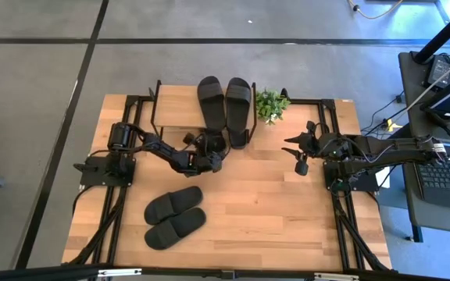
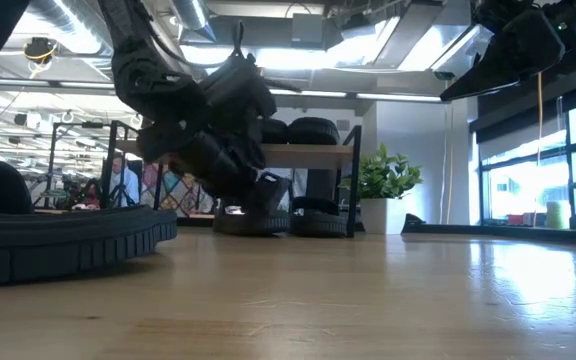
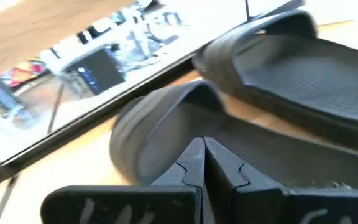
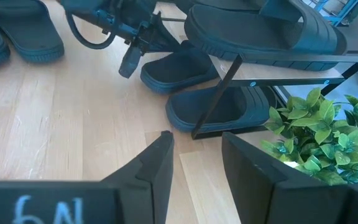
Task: Pick and place slides into the shelf
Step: Put the black slide under the shelf
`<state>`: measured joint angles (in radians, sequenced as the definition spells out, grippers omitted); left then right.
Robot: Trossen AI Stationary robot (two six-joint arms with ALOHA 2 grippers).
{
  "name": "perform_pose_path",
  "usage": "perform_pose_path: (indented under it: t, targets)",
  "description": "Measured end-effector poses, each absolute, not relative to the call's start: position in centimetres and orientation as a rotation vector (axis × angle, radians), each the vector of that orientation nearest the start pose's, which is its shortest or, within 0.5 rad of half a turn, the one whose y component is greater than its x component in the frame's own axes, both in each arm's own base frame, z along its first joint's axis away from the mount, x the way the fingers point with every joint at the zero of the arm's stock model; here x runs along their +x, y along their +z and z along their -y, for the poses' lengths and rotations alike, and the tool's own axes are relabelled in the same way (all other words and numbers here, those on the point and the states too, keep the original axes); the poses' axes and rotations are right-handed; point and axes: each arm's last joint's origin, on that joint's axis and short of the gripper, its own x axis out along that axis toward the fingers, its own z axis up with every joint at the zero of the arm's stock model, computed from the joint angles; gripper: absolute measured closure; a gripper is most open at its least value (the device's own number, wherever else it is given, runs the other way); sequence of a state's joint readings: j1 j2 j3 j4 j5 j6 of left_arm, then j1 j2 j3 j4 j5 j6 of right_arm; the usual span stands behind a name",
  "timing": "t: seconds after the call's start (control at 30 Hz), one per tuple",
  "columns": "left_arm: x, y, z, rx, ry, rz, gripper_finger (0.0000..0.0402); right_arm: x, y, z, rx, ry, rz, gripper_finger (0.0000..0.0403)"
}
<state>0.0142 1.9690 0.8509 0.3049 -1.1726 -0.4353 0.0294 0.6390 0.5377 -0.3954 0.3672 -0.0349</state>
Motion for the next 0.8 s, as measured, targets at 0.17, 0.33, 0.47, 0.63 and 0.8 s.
perform_pose_path:
  t: [0.17, 0.33, 0.47, 0.63, 0.8]
  targets:
    - [33.0, 8.9, -3.1, 0.035, 1.263, -0.469, 0.0401, 14.1, 25.1, 0.6, -0.128, -0.323, -0.494, 0.0265]
    - [31.9, 8.2, -3.2, -0.015, 1.308, -0.505, 0.0401, 14.1, 25.1, 0.6, -0.128, -0.323, -0.494, 0.0265]
    - [31.4, 8.0, -3.9, -0.105, 1.335, -0.519, 0.0401, 14.1, 25.1, 0.6, -0.127, -0.323, -0.494, 0.0265]
    - [31.3, 7.5, -5.1, -0.211, 1.293, -0.593, 0.0401, 14.1, 25.1, 0.6, -0.128, -0.323, -0.494, 0.0265]
    - [31.7, 7.3, -6.1, -0.294, 1.268, -0.587, 0.0401, 14.1, 25.1, 0.6, -0.129, -0.323, -0.495, 0.0265]
